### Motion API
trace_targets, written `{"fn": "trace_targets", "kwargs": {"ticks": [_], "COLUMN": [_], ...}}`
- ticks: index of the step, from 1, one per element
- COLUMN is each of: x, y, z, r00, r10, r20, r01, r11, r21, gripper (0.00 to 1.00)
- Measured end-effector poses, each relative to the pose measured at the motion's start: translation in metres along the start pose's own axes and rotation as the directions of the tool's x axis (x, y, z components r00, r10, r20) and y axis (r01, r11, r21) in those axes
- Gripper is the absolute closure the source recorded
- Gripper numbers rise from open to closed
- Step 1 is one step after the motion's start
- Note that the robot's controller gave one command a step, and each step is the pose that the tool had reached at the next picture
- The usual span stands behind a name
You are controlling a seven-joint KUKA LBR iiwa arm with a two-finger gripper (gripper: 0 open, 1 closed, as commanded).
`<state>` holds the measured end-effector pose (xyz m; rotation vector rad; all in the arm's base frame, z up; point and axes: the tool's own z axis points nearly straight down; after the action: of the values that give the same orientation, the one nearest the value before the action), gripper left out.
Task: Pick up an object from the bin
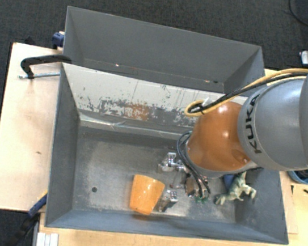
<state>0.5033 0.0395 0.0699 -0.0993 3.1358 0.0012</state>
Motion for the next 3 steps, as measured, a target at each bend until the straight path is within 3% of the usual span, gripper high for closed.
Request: {"fn": "trace_targets", "kwargs": {"ticks": [1, 2, 3], "x": [-0.01, -0.002, -0.004], "y": [0.048, 0.132, 0.129], "z": [-0.002, -0.002, -0.004], "r00": [0.99, 0.976, 0.978], "r10": [-0.14, -0.216, -0.21], "r20": [0.005, 0.004, 0.008], "r01": [0.14, 0.216, 0.21], "r11": [0.99, 0.976, 0.978], "r21": [-0.001, -0.005, -0.004], "gripper": [0.0, 0.0, 1.0]}}
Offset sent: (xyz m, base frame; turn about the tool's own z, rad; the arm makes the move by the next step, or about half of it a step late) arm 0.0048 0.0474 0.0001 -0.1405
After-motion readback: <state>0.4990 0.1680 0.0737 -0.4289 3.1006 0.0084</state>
